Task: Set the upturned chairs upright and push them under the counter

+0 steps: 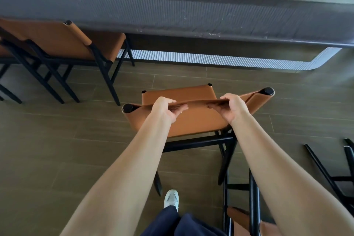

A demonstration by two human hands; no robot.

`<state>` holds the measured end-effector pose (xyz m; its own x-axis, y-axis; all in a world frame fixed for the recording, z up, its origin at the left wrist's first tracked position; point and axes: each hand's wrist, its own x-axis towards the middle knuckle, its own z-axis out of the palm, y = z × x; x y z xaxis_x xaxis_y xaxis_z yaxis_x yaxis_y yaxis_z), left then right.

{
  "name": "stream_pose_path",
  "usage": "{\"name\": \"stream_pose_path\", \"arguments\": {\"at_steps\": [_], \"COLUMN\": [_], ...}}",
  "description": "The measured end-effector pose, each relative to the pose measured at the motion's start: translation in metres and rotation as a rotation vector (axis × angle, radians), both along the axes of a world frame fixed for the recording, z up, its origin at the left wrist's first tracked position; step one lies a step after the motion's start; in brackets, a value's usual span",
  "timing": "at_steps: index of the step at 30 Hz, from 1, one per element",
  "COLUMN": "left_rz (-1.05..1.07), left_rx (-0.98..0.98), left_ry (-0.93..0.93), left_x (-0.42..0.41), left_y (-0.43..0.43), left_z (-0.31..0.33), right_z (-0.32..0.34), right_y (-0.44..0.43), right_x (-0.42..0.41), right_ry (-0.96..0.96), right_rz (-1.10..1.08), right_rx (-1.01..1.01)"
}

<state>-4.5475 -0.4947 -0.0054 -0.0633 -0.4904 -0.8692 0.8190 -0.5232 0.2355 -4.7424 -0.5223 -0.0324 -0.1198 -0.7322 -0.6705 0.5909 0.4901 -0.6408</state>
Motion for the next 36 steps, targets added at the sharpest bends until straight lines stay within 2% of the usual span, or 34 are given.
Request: {"name": "stream_pose_path", "arguments": {"at_steps": [10, 23, 32, 36], "left_rz": [-0.083, -0.08, -0.006, 0.016], "left_rx": [-0.096, -0.085, -0.14, -0.177], "left_ry": [-0.054, -0.207, -0.244, -0.237], "left_x": [0.021, 0.028, 0.036, 0.039], "left_y": [-0.071, -0.146, -0.187, -0.203], "left_z": [0.023, 0.033, 0.032, 0.034], "right_z": [0.014, 0.025, 0.033, 0.036], "right_y": [-0.075, -0.148, -0.21, -0.224], "right_x": [0.024, 0.04, 0.052, 0.055], "right_ry": [0.035, 0.045, 0.033, 0.037], "right_rz": [-0.074, -0.042, -0.002, 0.017], "right_rx": [-0.065, -0.1, 0.051, 0.04]}}
